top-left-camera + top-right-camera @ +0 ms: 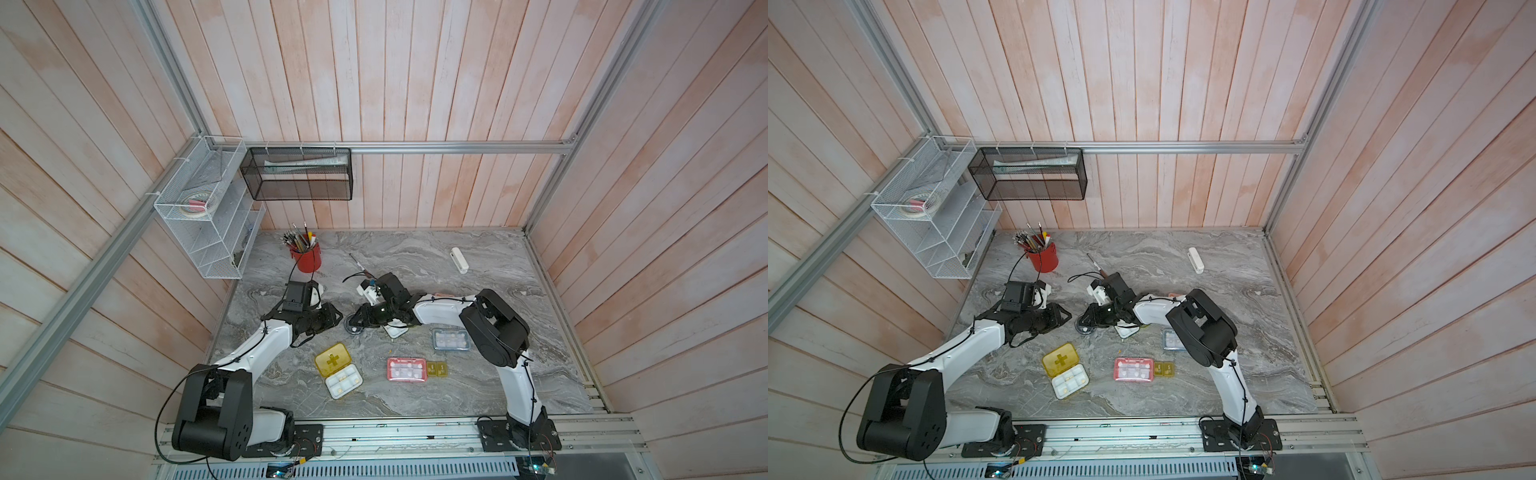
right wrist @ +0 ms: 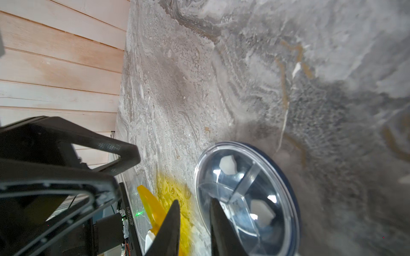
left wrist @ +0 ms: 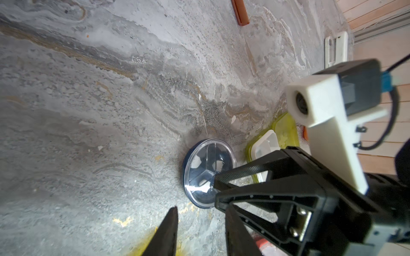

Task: Close pillboxes
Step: Close the lid on the pillbox.

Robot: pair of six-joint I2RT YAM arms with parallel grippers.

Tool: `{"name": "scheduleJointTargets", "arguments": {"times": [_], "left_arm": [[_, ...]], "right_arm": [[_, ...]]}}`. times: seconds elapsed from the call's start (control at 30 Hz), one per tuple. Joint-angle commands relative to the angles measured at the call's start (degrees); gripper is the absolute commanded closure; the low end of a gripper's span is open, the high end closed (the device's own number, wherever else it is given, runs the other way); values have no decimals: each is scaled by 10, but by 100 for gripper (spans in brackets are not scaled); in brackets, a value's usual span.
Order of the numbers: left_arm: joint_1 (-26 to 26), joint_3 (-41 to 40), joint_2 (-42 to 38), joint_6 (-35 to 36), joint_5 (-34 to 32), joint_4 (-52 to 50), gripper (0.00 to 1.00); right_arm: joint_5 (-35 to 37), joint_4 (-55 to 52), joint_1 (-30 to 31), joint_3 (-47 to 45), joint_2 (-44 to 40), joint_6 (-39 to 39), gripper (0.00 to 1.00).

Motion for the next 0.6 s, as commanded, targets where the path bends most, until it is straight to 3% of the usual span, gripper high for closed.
{"name": "scheduleJointTargets", "arguments": {"times": [0.0, 0.23, 0.57], "left_arm": [[3, 11, -8, 13, -4, -3, 62], [4, 0, 15, -1, 24, 53, 62], [4, 25, 154, -17, 63, 154, 54]], "right_arm": [[0, 2, -5, 2, 12, 3, 74], [6, 0, -7, -7, -28, -3, 74], [34, 6, -6, -114, -175, 3, 69]]}}
